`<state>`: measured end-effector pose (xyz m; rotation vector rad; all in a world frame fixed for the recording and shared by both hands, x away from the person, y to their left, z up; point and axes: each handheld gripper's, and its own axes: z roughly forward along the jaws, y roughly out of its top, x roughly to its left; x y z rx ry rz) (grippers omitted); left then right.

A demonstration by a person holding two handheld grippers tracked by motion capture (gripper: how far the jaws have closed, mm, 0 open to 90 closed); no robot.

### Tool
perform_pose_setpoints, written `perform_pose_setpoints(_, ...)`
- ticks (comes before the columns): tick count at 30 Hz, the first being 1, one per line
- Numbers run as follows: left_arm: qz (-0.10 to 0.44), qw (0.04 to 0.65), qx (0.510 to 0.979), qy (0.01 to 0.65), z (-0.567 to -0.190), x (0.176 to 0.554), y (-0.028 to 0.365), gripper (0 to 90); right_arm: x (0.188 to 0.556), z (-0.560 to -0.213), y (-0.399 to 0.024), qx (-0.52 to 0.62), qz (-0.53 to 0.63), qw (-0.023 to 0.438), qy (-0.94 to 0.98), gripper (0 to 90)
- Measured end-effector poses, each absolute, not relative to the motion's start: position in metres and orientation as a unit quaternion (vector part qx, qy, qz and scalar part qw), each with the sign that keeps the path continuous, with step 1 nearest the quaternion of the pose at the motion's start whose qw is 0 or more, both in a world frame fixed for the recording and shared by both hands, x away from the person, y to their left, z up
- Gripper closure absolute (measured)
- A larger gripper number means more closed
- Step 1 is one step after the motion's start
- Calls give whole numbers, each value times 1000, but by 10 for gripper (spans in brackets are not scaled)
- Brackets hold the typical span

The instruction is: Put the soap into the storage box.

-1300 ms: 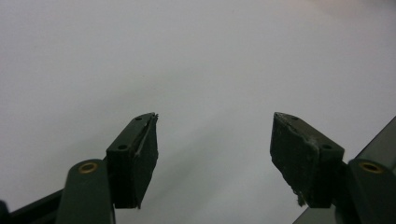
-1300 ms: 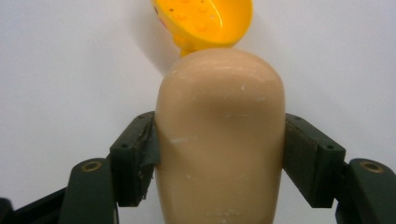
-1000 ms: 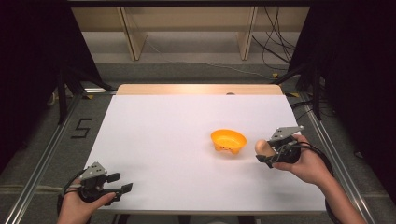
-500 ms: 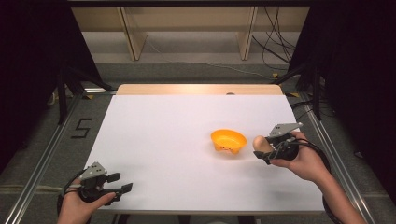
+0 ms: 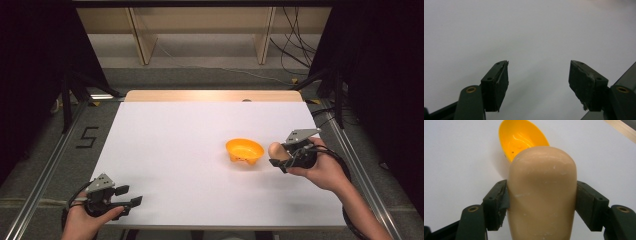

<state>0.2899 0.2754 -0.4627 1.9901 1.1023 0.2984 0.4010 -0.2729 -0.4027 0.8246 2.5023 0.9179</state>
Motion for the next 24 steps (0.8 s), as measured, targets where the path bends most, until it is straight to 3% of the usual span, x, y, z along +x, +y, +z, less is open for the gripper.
perform_pose_setpoints(24, 111, 415, 788, 441, -462, 289, 275, 320, 413, -396, -260, 281, 320, 180, 887, 334)
